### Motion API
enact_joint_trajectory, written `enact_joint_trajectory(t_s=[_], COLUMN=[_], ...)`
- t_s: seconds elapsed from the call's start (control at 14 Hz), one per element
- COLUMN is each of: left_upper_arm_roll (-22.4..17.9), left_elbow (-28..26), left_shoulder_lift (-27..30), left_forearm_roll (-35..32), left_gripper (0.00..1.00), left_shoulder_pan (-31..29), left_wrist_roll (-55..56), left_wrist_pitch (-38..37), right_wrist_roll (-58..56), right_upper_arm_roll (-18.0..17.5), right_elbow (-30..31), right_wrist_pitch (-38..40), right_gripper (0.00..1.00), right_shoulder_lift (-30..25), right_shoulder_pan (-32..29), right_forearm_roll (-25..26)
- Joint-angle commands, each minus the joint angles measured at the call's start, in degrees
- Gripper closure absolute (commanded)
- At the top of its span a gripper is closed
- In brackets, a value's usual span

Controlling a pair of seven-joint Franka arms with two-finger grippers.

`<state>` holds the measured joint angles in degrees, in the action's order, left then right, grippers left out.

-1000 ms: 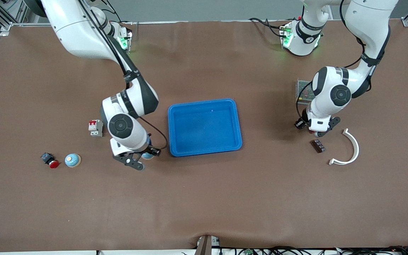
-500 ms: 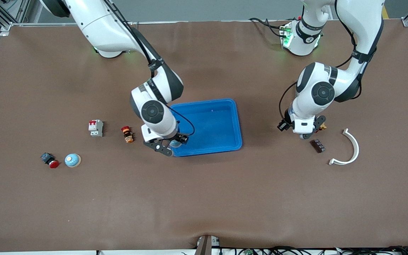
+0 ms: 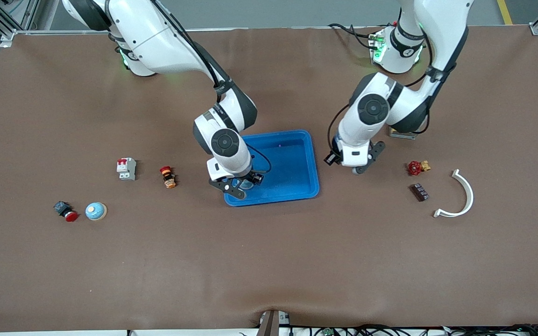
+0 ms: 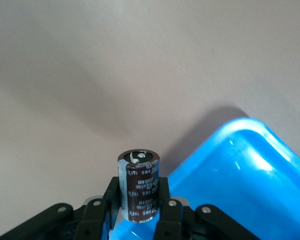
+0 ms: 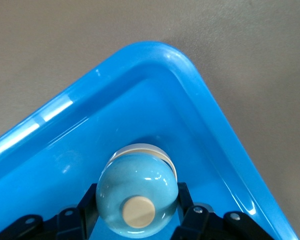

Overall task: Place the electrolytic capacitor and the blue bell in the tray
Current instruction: 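Place the bell in the tray with the right gripper while the left gripper follows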

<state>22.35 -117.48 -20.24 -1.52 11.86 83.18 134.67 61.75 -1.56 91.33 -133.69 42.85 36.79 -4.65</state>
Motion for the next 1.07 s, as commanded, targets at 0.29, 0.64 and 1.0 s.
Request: enact_joint_trajectory(t_s=[0.29, 0.64, 1.0], left_upper_arm_roll=[-0.29, -0.29, -0.29], left_elbow=[8.58, 9.2, 9.2], left_shoulder_lift=[-9.2, -11.31, -13.86], left_forearm_roll=[0.47, 0.38, 0.47], left_gripper=[1.0, 1.0, 1.0], left_shoulder_pan=[6.24, 8.79, 10.2], left_wrist_roll=[9.97, 11.92, 12.01], left_wrist_pitch=[-0.11, 0.06, 2.52], right_wrist_roll=[3.55, -3.89, -25.16], right_upper_arm_roll=[0.51, 0.59, 0.86], right_elbow=[-1.59, -6.78, -6.17], right_wrist_pitch=[5.77, 16.79, 16.71], right_gripper=[0.0, 0.0, 0.0], right_shoulder_lift=[-0.74, -3.03, -5.67], right_shoulder_pan=[0.73, -1.45, -13.39], right_forearm_roll=[2.19, 2.1, 3.41])
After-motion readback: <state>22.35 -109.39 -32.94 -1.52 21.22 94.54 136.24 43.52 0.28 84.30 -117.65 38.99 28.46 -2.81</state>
